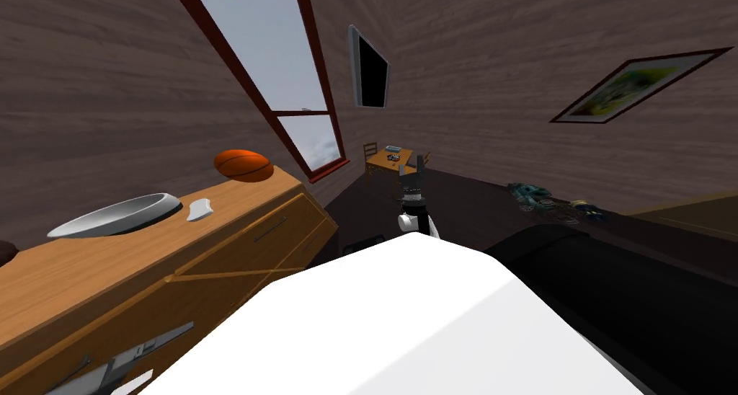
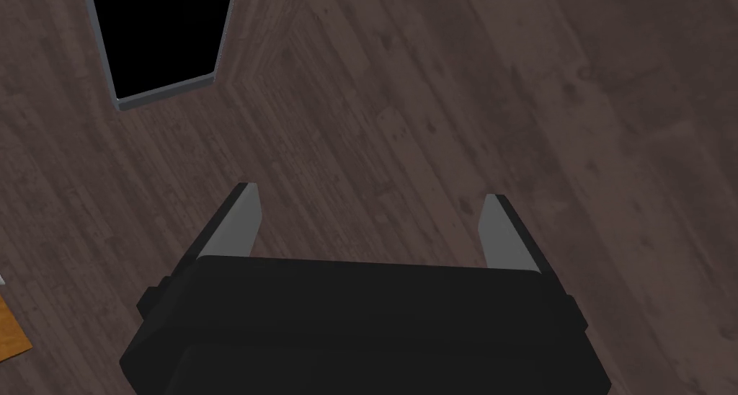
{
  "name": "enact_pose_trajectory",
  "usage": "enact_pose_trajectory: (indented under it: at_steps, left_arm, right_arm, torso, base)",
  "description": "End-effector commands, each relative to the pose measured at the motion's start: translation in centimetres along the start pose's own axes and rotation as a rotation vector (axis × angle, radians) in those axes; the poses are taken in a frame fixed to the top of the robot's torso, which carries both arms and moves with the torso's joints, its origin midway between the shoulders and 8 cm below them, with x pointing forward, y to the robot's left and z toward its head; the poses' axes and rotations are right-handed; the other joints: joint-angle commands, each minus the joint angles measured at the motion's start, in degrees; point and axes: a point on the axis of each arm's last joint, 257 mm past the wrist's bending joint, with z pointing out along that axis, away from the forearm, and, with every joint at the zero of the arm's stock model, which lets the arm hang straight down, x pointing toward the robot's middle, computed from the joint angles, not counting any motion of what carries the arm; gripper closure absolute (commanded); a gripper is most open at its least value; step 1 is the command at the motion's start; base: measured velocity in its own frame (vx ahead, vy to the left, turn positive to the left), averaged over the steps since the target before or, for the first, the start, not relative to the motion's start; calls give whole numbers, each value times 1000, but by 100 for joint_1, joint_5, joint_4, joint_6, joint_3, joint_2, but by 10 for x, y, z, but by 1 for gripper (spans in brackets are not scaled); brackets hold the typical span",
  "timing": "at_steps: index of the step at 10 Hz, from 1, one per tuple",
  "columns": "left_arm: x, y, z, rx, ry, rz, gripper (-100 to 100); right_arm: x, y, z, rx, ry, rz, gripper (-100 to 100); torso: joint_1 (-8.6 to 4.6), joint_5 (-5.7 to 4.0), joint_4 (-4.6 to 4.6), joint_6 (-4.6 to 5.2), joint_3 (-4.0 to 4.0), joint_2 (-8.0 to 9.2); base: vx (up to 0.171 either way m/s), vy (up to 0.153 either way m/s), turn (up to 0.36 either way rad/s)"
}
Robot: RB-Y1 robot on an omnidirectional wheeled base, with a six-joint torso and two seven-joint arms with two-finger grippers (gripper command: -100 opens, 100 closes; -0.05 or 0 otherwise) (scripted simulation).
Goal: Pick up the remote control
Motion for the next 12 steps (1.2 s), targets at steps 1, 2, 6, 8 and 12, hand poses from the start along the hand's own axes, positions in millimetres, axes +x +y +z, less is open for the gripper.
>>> enact_pose_trajectory:
  at_steps: [1,2,6,8,12]
  left_arm:
    - [-7,16,-20,-56,-16,-30,-100]
    - [-9,26,-43,-108,-5,-63,-100]
    - [-19,46,-78,-189,-34,-105,-100]
    - [-23,56,-104,-244,-47,-143,-100]
    - [-29,70,-149,-330,-76,-217,-100]
  right_arm:
    - [0,0,0,0,0,0,0]
    - [0,0,0,0,0,0,0]
    - [0,0,0,0,0,0,0]
    - [0,0,0,0,0,0,0]
    - [0,0,0,0,0,0,0]
  torso:
    - [0,0,0,0,0,0]
    - [4,2,0,-8,0,0]
    - [11,4,-1,-1,-1,-2]
    - [20,6,-3,-1,-8,-15]
    - [21,9,-2,-9,-6,-11]
  base:
    - [15,6,-172]
    - [34,13,-279]
    - [22,20,-128]
    - [53,59,-213]
    - [40,52,-164]
